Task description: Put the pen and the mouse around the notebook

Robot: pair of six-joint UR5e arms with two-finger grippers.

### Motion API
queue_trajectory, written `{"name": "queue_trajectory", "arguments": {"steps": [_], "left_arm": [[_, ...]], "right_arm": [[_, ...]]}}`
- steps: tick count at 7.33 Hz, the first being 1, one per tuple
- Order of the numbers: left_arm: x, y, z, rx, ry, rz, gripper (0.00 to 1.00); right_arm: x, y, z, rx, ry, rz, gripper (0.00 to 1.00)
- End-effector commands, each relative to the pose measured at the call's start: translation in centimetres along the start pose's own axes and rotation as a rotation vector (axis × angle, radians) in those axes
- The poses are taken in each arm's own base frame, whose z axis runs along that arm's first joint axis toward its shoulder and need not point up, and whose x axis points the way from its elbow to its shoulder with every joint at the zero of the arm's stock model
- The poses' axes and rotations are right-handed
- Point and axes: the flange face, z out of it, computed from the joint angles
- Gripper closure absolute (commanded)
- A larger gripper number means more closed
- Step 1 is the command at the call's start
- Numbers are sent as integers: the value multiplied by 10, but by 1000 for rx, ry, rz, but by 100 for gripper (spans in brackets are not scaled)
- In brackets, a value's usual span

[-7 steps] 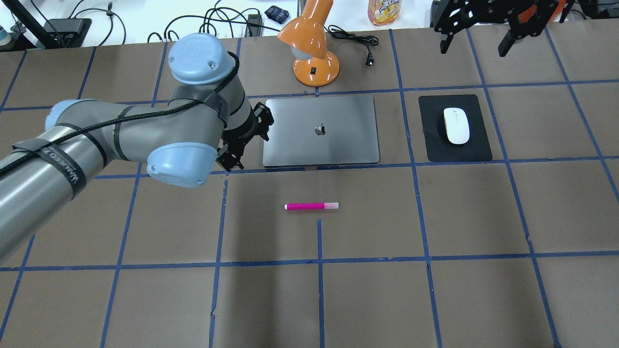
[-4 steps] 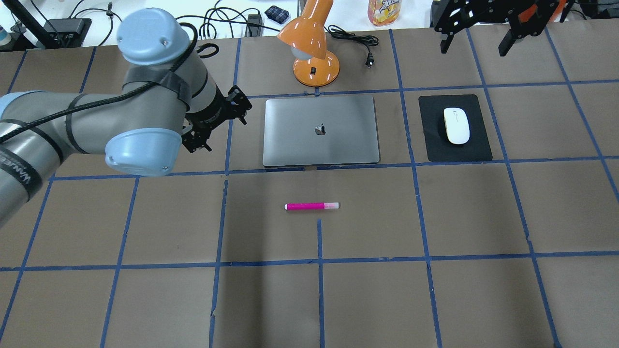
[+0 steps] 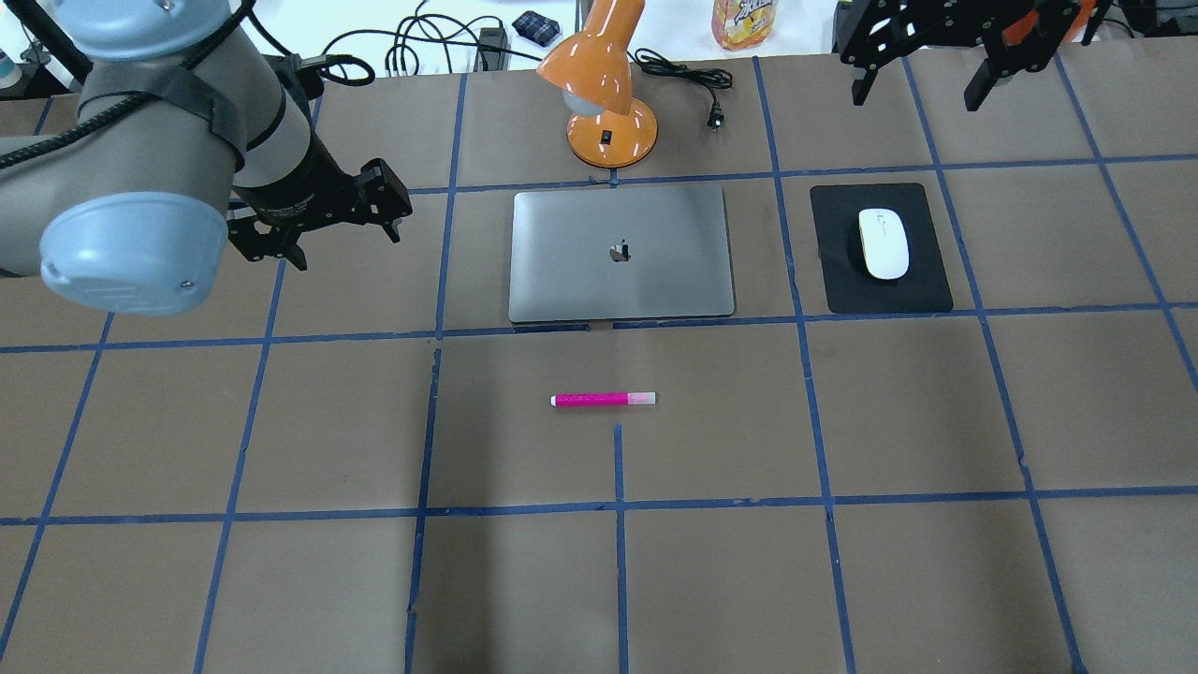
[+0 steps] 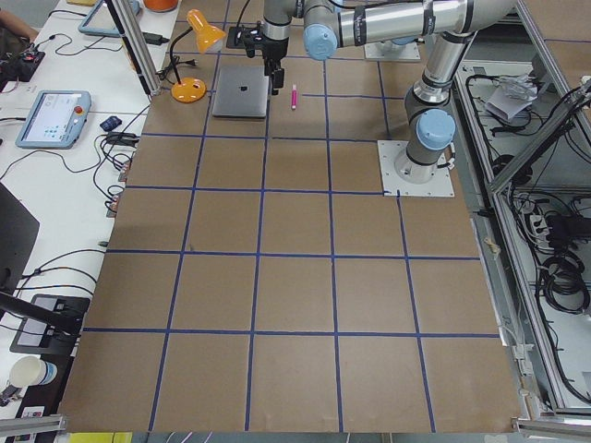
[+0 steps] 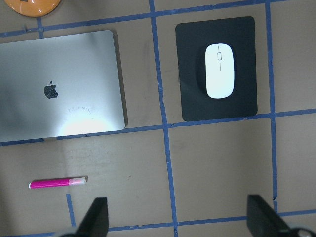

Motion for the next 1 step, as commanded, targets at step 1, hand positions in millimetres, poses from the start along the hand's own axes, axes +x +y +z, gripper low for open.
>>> {"name": "queue_trajectory", "arguments": {"steps": [1], "left_arm": [[-1, 5, -38, -16, 0, 43, 0]], "right_arm": [[0, 0, 1, -2, 0, 1, 0]]}}
